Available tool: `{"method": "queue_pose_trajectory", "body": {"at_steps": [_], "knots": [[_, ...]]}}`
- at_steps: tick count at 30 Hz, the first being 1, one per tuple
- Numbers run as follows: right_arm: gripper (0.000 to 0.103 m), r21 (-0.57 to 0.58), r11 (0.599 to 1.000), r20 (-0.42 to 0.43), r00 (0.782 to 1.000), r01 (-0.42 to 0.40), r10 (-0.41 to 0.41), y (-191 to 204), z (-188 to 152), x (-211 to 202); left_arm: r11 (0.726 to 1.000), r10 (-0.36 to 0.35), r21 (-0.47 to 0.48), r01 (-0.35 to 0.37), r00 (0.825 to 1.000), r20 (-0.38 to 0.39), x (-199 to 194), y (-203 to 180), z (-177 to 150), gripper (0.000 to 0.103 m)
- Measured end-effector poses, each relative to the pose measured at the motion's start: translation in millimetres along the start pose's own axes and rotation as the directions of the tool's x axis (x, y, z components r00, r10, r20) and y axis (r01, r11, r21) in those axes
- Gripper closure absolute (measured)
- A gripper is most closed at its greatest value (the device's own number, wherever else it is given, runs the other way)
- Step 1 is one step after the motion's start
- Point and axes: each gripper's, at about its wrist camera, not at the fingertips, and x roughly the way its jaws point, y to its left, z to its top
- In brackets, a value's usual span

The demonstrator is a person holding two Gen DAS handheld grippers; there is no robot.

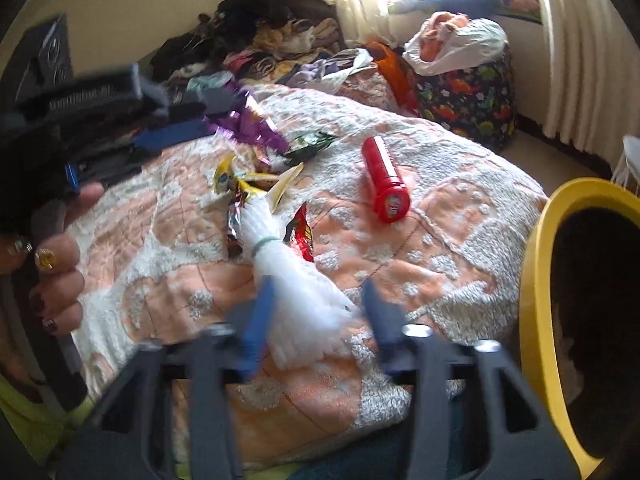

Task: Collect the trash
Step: 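Lift and carry the white bundle and purple wrapper over the yellow bin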

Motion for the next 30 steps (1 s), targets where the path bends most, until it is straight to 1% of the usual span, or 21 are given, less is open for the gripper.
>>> {"method": "queue_pose_trajectory", "body": {"at_steps": [1, 2, 5, 7, 8, 9, 13, 16, 23, 30], "knots": [[0.091, -0.006, 1.0, -0.001, 1.0, 0.002, -0.002, -0.7, 0.1, 0.4, 1.0, -0.001, 0.001, 0.001, 1.0, 0.0, -0.2, -0.9, 0.3, 0.084], [0.093, 0.001, 1.0, 0.002, 1.0, -0.011, 0.011, -1.2, 0.2, -0.9, 1.0, -0.002, 0.001, 0.002, 1.0, 0.002, -0.6, -1.9, 0.6, 0.084], [0.094, 0.033, 0.998, 0.027, 0.998, -0.055, 0.054, -9.8, 0.9, -8.9, 1.0, -0.006, 0.003, 0.006, 1.0, 0.011, -3.3, -4.2, 2.6, 0.084], [0.094, 0.077, 0.993, 0.068, 0.994, -0.087, 0.082, -18.8, 2.0, -19.3, 1.0, -0.012, 0.001, 0.012, 1.0, 0.02, -6.0, -5.6, 4.3, 0.084], [0.094, 0.112, 0.987, 0.093, 0.99, -0.117, 0.107, -26.5, 3.5, -25.8, 1.0, -0.016, 0.0, 0.016, 1.0, 0.025, -7.8, -6.9, 5.2, 0.084], [0.094, 0.134, 0.983, 0.11, 0.988, -0.127, 0.112, -31.8, 5.2, -31.0, 1.0, -0.018, 0.002, 0.018, 0.999, 0.03, -9.3, -8.8, 6.4, 0.084], [0.094, 0.186, 0.977, 0.172, 0.982, -0.108, 0.075, -52.1, 11.6, -53.4, 0.999, -0.035, 0.02, 0.034, 0.998, 0.044, -13.0, -18.2, 10.7, 0.084], [0.094, 0.21, 0.973, 0.201, 0.978, -0.092, 0.049, -63.7, 13.8, -66.7, 0.998, -0.047, 0.033, 0.046, 0.998, 0.041, -12.2, -25.2, 10.5, 0.084], [0.094, 0.258, 0.966, 0.241, 0.97, -0.037, -0.027, -92.2, 10.7, -92.5, 0.996, -0.071, 0.063, 0.07, 0.997, 0.019, -4.6, -46.0, 5.1, 0.084], [0.094, 0.346, 0.938, 0.276, 0.954, 0.013, -0.115, -132.6, 1.9, -114.8, 0.985, -0.112, 0.127, 0.114, 0.993, -0.023, 6.9, -78.9, -7.4, 0.084]]}}
